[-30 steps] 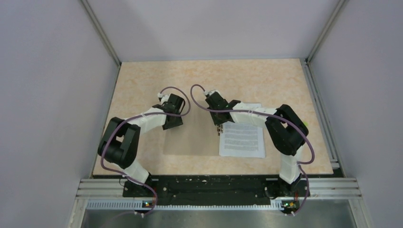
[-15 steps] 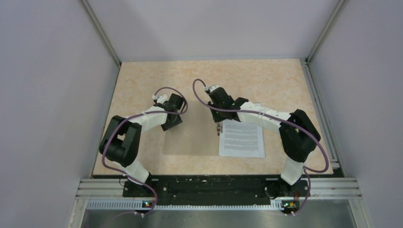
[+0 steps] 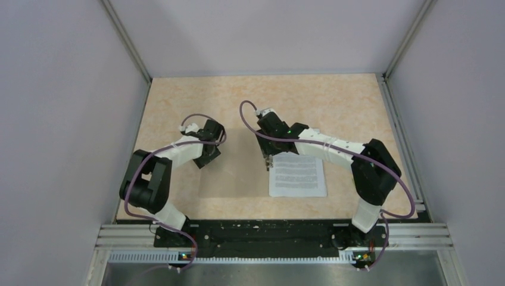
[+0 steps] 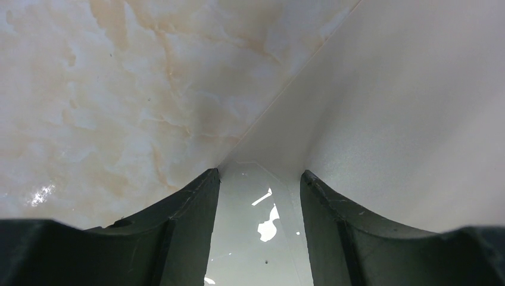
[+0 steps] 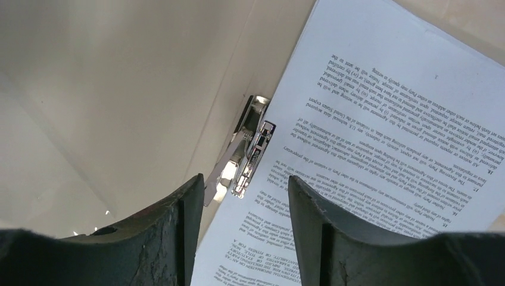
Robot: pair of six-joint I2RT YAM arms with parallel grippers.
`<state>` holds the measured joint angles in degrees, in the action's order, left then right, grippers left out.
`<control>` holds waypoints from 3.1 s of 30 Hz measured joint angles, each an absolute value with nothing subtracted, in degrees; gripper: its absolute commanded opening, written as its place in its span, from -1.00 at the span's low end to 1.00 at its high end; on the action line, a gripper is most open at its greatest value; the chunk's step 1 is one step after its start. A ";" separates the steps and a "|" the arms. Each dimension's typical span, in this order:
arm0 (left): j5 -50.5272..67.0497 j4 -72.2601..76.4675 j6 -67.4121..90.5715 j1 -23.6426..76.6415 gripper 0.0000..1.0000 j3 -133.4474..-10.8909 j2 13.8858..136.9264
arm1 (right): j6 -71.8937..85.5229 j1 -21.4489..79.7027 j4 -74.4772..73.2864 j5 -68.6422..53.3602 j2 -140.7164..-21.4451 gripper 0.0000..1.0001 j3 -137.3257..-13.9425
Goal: Put the files into the folder
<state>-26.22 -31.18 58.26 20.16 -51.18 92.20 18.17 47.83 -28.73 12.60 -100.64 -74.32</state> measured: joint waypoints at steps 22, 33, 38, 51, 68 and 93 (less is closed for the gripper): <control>-24.69 -31.11 61.41 18.37 0.17 -46.26 86.85 | 28.71 46.30 -25.93 8.78 -112.29 -0.06 -77.38; -24.56 -31.24 61.39 17.63 0.17 -45.45 86.00 | 28.05 45.93 -25.93 9.50 -115.26 -0.17 -81.12; -24.34 -31.33 61.21 17.17 0.17 -45.50 86.00 | 25.43 45.47 -26.04 10.31 -118.32 -0.13 -85.65; -20.40 -31.75 55.46 16.80 0.33 -45.76 82.26 | 20.56 45.47 -26.85 9.32 -119.42 0.30 -88.64; -15.42 -31.77 55.57 16.80 0.21 -43.09 76.64 | 19.09 51.79 -36.51 17.74 -109.97 -0.42 -90.45; -15.86 -31.73 62.85 16.78 0.21 -40.27 78.41 | 18.00 55.09 -41.60 23.49 -114.08 -0.75 -93.89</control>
